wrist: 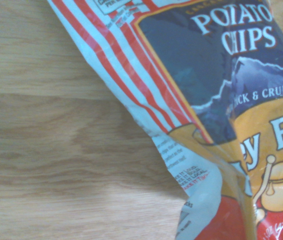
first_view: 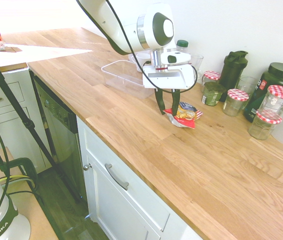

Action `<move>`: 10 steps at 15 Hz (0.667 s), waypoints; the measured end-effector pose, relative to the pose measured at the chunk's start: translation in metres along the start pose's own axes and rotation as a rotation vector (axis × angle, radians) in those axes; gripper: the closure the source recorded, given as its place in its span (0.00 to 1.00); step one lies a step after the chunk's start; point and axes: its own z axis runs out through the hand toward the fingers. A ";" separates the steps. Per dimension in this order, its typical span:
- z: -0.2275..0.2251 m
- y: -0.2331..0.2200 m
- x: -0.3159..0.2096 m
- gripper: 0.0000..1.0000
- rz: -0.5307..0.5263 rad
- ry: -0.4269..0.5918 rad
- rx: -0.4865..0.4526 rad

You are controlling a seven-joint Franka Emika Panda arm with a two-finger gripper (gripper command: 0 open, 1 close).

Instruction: Put the chip bag into the container

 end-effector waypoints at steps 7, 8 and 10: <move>0.001 -0.002 -0.002 1.00 -0.013 0.013 -0.004; 0.001 -0.002 -0.002 1.00 -0.014 0.015 -0.005; 0.000 -0.003 -0.003 1.00 -0.014 0.017 -0.004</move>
